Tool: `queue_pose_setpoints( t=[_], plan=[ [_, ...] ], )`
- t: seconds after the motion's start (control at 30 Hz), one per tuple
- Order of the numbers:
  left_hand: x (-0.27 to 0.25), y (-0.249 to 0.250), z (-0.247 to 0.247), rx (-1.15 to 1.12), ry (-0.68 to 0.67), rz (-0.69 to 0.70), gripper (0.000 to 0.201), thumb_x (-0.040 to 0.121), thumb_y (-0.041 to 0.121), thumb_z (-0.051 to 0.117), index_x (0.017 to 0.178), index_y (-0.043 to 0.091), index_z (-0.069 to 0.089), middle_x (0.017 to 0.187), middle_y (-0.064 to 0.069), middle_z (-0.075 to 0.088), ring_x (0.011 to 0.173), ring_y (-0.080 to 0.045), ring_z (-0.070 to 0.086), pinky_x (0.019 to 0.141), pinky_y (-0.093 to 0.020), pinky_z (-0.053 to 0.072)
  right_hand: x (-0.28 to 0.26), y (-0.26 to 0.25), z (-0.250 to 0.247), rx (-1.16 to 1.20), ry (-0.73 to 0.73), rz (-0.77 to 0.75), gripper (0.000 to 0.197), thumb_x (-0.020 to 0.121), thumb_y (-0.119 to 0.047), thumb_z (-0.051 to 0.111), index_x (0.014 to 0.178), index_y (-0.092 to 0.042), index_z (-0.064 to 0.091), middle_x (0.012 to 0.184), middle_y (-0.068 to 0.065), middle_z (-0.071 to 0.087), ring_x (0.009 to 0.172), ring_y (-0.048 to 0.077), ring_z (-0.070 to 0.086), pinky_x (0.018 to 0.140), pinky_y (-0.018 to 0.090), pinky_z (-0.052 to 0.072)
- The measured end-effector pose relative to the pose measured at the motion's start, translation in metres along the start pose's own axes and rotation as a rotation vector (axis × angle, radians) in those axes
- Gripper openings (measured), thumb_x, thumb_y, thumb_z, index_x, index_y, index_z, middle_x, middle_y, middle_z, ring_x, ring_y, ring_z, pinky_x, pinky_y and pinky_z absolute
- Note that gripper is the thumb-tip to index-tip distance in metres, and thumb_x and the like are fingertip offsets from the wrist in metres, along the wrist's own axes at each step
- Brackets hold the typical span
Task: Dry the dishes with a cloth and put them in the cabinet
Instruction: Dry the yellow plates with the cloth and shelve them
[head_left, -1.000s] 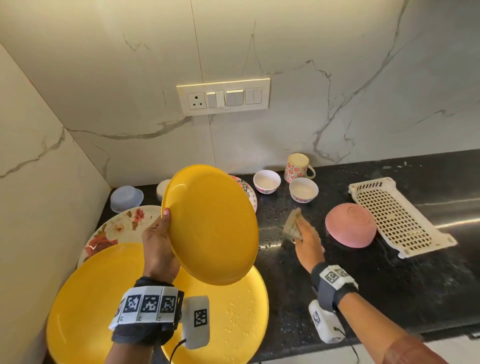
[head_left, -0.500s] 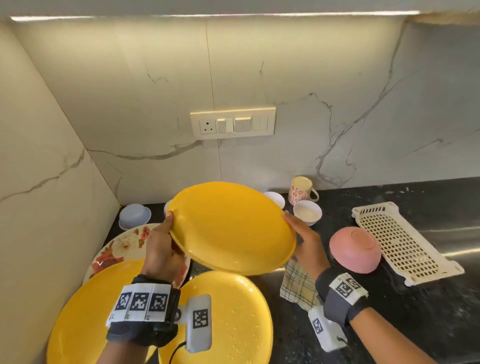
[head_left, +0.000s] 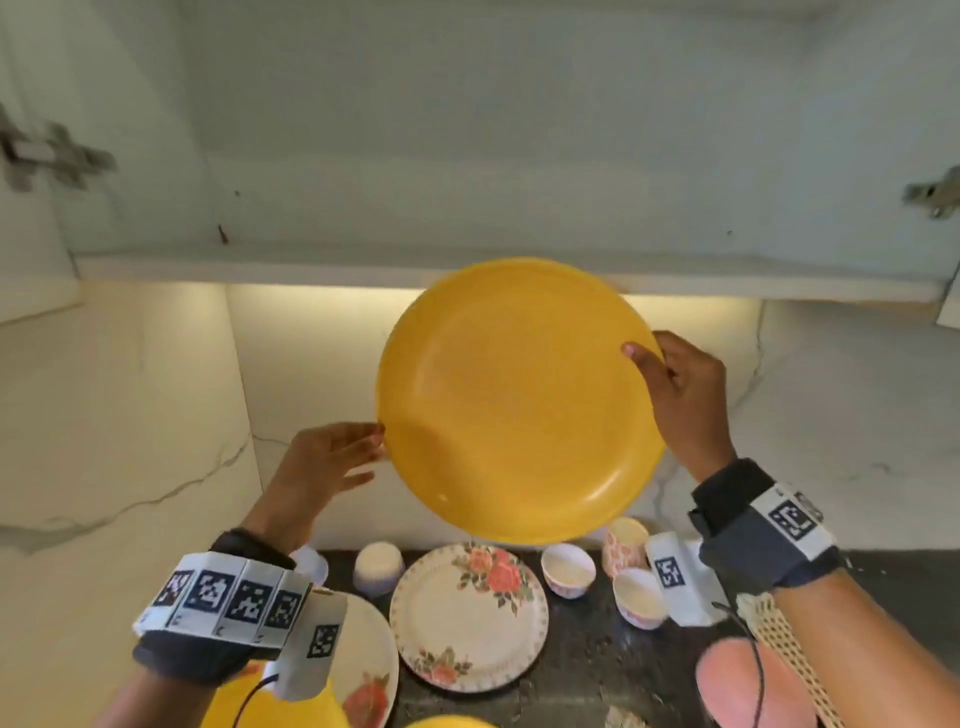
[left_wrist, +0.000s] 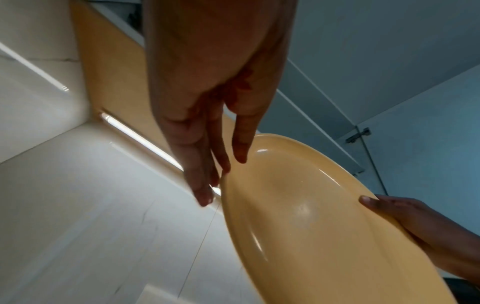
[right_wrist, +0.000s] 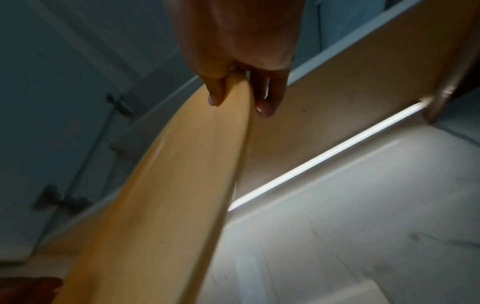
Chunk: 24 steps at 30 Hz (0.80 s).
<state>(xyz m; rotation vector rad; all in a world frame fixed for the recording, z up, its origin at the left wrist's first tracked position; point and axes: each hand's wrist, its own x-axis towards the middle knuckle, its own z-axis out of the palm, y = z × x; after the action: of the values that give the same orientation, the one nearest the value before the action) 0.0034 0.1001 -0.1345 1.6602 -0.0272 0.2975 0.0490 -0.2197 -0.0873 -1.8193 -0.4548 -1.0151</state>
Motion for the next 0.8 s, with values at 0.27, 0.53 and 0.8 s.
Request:
queue_pose_setpoints(
  t=[0.27, 0.53, 0.8],
  plan=[
    [0.027, 0.086, -0.058, 0.043, 0.119, 0.447, 0.024, 0.083, 0.0, 0.062, 0.105, 0.01, 0.067, 0.102, -0.003, 0.072, 0.086, -0.019, 0.071, 0.072, -0.025, 0.058, 0.099, -0.093, 0.02, 0.081, 0.066, -0.115, 0.02, 0.092, -0.021, 0.057, 0.079, -0.006, 0.063, 0.074, 0.025, 0.061, 0.064, 0.02, 0.051, 0.062, 0.027, 0.04],
    [0.095, 0.117, -0.111, 0.274, 0.24, 0.551, 0.036, 0.079, -0.005, 0.066, 0.114, 0.001, 0.062, 0.106, -0.005, 0.068, 0.101, -0.018, 0.062, 0.085, -0.018, 0.048, 0.201, -0.131, 0.095, -0.002, 0.129, -0.067, 0.031, 0.085, -0.027, 0.065, 0.107, -0.005, 0.068, 0.113, 0.013, 0.066, 0.102, 0.029, 0.061, 0.089, 0.035, 0.048],
    [0.138, 0.118, -0.159, 1.071, 0.322, 0.286, 0.048, 0.086, 0.062, 0.045, 0.117, 0.031, 0.064, 0.121, 0.001, 0.064, 0.111, -0.024, 0.058, 0.088, -0.03, 0.04, 0.291, -0.171, 0.191, -0.049, 0.084, -0.064, 0.041, 0.091, -0.026, 0.059, 0.125, -0.004, 0.055, 0.133, 0.017, 0.051, 0.12, 0.035, 0.049, 0.1, 0.04, 0.041]
  ],
)
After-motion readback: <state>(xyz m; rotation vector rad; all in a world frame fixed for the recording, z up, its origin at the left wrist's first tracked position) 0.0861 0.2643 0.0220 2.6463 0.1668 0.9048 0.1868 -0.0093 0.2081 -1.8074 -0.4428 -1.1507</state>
